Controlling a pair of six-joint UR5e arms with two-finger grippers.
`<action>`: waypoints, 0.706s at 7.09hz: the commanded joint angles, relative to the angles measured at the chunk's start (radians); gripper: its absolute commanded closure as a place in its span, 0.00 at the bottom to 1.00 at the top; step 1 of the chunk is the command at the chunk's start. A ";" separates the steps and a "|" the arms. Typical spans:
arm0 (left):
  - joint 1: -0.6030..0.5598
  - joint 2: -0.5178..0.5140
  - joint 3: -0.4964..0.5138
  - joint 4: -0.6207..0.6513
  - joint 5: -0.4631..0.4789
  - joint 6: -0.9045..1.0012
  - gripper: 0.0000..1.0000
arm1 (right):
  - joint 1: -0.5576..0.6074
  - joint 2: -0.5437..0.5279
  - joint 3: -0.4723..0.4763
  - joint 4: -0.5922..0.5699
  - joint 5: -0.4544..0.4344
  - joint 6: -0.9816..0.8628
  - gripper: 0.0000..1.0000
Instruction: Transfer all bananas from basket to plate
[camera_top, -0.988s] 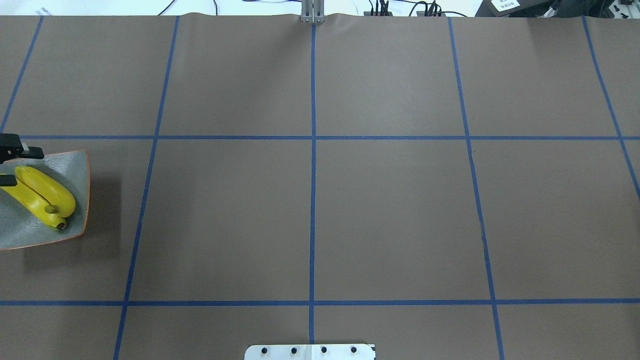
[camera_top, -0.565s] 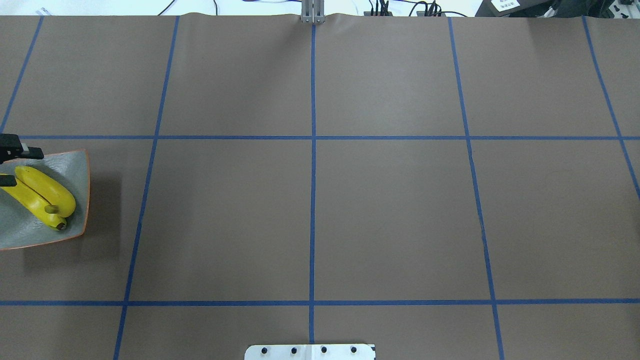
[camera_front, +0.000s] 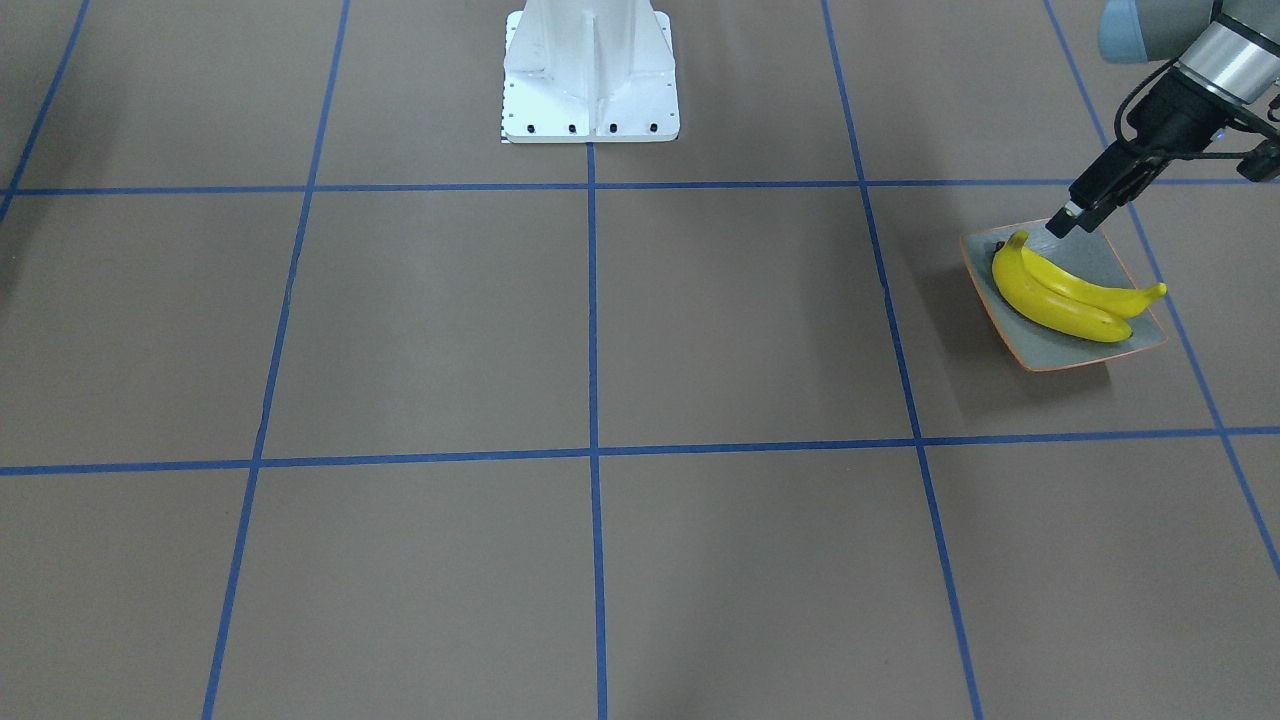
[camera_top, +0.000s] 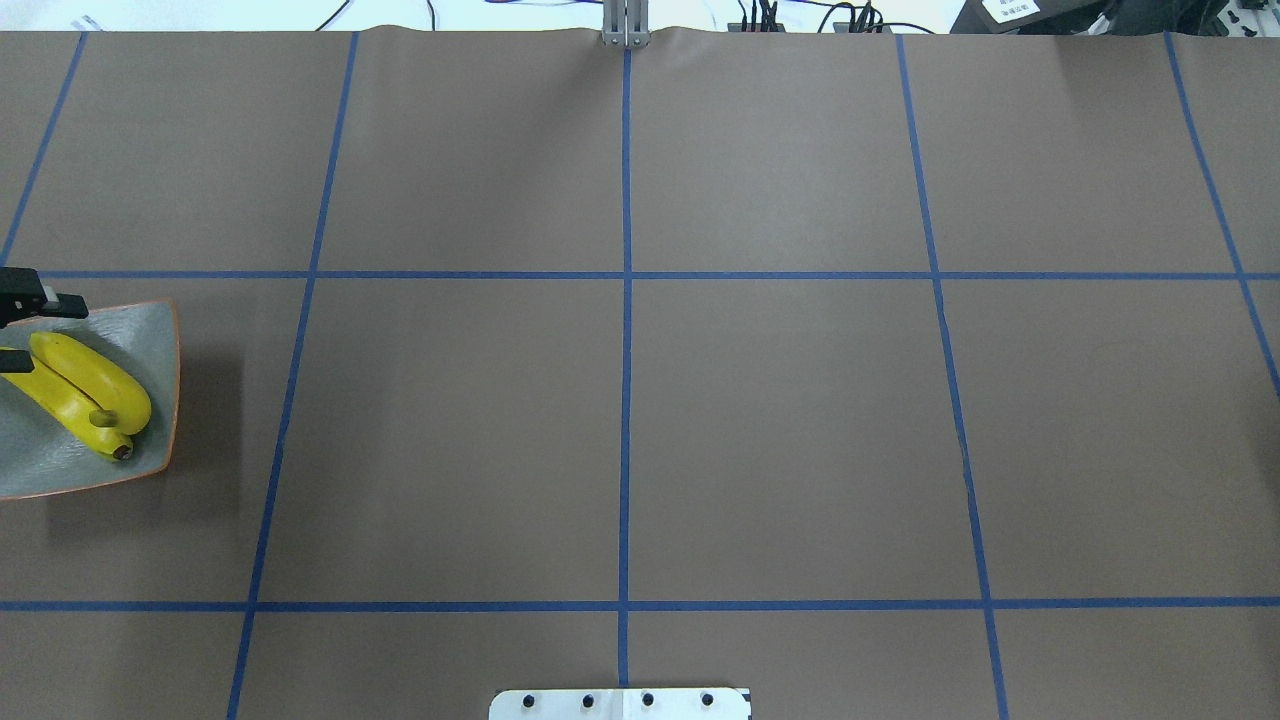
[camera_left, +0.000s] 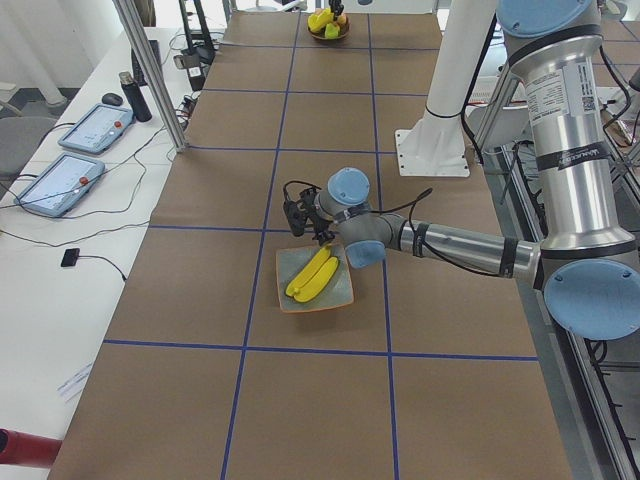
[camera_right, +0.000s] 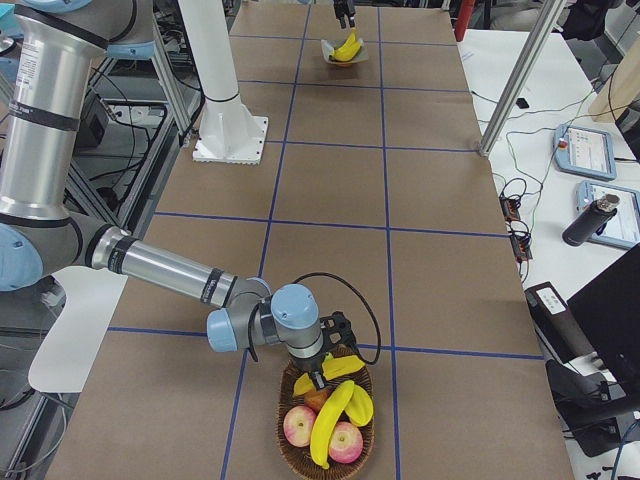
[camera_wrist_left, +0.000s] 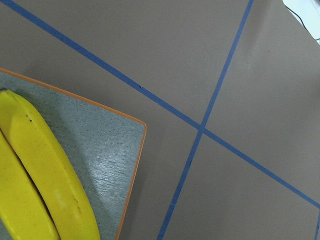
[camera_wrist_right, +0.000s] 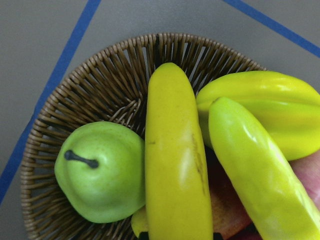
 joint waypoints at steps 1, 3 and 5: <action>0.002 0.000 0.000 0.000 -0.001 0.000 0.00 | 0.083 0.004 0.026 -0.003 0.068 -0.003 1.00; 0.003 -0.008 -0.001 0.000 -0.002 -0.001 0.00 | 0.117 0.032 0.167 -0.143 0.114 -0.003 1.00; 0.005 -0.063 -0.005 0.000 0.006 -0.001 0.00 | 0.115 0.137 0.302 -0.360 0.107 0.014 1.00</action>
